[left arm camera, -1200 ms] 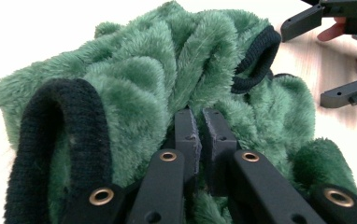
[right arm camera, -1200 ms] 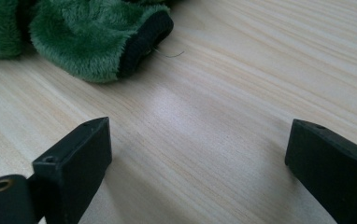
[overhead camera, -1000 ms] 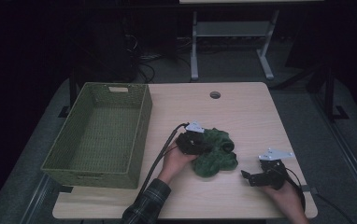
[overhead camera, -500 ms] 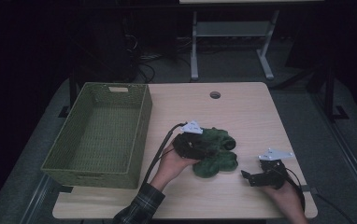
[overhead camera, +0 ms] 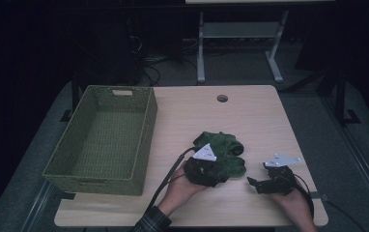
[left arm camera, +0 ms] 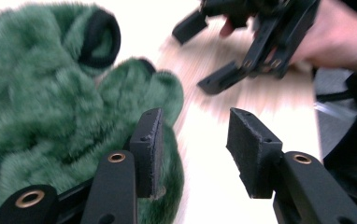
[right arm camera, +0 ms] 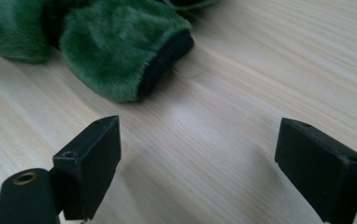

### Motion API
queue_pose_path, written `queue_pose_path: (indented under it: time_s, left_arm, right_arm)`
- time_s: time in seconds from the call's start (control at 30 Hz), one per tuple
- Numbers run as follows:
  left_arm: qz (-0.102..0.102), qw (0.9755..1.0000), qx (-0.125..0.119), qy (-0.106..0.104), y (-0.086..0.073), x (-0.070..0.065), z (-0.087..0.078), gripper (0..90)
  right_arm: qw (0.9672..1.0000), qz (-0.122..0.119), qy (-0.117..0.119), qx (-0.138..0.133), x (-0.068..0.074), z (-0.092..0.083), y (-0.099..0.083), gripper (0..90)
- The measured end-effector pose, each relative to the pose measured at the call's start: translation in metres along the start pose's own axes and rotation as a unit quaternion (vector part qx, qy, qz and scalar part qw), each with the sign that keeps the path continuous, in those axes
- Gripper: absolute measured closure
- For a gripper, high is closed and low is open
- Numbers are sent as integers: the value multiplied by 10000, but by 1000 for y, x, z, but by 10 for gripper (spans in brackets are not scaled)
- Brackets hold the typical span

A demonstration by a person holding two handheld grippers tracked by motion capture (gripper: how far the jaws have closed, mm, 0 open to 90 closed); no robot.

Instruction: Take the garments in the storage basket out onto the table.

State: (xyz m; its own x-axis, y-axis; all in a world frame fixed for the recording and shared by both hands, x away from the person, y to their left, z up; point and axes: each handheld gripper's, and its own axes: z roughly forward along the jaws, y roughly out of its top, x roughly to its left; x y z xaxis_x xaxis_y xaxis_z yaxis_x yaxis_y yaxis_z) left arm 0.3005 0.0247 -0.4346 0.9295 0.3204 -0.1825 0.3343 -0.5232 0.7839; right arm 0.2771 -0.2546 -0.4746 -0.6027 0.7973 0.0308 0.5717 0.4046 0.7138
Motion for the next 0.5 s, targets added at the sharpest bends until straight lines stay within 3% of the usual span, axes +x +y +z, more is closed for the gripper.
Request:
queue_pose_path:
  time_s: [0.2,0.33,0.5]
  left_arm:
    - [131,9994,227,231,-9,4,13,517]
    - [146,9991,291,262,-15,6,18,510]
    - [230,9981,422,375,-23,11,26,517]
  right_arm:
    - [9999,-63,110,-96,6,0,5,144]
    - [9995,2,276,-122,8,2,8,151]
    - [9989,-63,442,-139,13,6,13,206]
